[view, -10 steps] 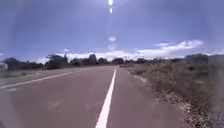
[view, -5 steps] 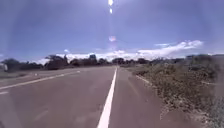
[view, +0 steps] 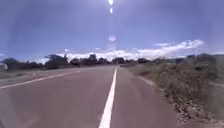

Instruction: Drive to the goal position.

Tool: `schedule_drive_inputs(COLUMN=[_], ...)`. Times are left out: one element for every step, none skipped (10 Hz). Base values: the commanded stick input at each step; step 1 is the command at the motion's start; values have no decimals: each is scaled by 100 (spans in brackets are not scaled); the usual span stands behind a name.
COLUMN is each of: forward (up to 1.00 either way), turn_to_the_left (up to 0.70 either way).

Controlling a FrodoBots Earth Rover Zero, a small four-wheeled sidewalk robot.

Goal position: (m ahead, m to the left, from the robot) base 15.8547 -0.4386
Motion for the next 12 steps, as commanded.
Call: schedule_drive_inputs(forward=[70, 70, 70, 70, 70, 70, 70, 70, 70, 70, 70, 70], turn_to_the_left=[0, -3, -6, -14, -14, -14, -14, -14, -14, -14, -8, -1])
